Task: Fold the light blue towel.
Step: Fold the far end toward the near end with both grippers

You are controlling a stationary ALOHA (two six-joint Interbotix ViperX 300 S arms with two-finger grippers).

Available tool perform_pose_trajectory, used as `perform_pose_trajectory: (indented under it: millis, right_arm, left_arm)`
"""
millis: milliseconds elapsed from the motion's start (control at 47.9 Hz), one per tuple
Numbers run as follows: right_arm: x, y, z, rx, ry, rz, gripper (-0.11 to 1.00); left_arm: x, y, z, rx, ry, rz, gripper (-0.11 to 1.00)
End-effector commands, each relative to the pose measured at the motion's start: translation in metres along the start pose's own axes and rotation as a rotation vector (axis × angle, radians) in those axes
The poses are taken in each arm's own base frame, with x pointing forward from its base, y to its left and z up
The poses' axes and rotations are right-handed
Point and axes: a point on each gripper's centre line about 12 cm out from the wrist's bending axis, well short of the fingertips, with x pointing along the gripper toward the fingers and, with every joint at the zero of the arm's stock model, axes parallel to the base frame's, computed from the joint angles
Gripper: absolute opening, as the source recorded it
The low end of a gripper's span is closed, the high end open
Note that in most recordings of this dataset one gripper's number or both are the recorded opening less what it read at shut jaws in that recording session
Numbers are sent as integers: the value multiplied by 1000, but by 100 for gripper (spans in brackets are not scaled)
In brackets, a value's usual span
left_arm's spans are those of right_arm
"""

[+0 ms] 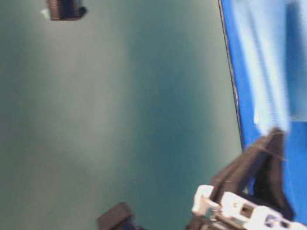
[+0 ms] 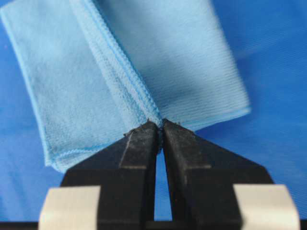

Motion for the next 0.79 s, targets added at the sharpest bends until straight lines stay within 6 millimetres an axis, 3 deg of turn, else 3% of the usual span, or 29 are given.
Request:
perform_pose_trajectory:
  millis: [0, 334, 773]
  right_arm:
    - [6, 1, -4, 5, 2, 21, 5]
    - [13, 14, -15, 0, 24, 62, 5]
    - [17, 16, -17, 14, 39, 63, 6]
  left_arm:
    - [1, -5, -4, 0, 0, -10, 2]
    - [5, -34, -8, 35, -9, -72, 2]
    - [10, -37, -6, 38, -9, -77, 2]
